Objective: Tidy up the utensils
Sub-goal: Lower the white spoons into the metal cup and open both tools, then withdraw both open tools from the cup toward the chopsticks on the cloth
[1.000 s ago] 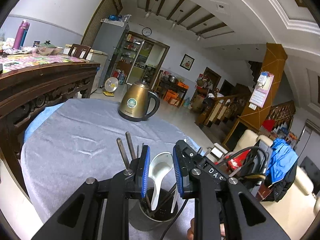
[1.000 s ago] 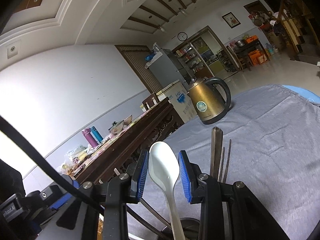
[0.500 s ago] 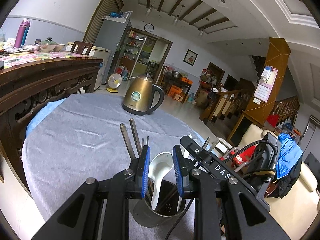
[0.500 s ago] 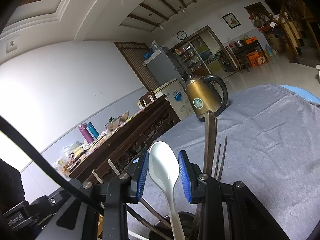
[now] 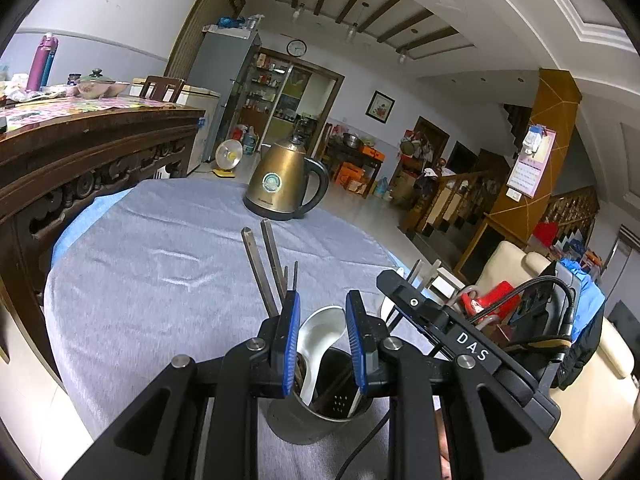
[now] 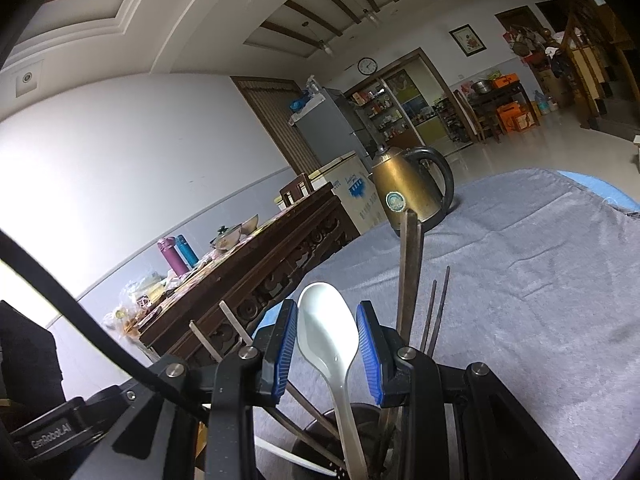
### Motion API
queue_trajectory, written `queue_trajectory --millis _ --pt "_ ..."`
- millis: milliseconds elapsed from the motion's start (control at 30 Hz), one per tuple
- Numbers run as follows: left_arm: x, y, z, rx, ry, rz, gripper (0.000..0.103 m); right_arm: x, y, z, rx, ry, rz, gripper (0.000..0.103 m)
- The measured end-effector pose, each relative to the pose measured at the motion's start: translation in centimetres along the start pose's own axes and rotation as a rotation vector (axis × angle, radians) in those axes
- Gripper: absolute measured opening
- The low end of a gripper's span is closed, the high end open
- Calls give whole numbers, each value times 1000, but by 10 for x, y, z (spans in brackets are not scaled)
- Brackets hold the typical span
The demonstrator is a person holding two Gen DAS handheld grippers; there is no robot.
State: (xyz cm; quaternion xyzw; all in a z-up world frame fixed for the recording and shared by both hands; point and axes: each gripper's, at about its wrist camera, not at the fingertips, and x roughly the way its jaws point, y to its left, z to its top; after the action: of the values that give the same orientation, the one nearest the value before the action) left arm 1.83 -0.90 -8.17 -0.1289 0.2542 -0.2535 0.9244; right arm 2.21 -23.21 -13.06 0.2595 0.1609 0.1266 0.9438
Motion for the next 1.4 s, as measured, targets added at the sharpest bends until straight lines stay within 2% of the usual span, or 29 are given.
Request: queue_trajectory --millis 567,700,767,833,867,1100,1167,1300,1400 --pt "-15 -14 -8 43 43 -43 24 -30 3 -10 -12 36 14 33" --pt "-18 -17 -8 46 48 -58 24 -30 4 -11 -2 50 25 34" --pt "-20 -17 -7 49 44 -56 24 -30 3 -10 19 66 36 38" --pt "-21 -15 -6 51 43 -54 30 -30 1 -8 39 69 40 53" --pt "-22 -14 -6 47 39 -51 31 -32 0 -7 49 63 42 56" --pt "-20 -1 -6 14 45 -13 37 -48 -12 6 75 -6 11 56" --pt "-20 1 -7 6 48 -5 40 -52 -17 9 89 -24 -2 56" --pt "-19 4 -9 3 50 22 53 -60 -26 15 105 -51 -30 56" --pt "-18 8 -8 1 51 47 55 -66 -35 18 128 -71 -51 56"
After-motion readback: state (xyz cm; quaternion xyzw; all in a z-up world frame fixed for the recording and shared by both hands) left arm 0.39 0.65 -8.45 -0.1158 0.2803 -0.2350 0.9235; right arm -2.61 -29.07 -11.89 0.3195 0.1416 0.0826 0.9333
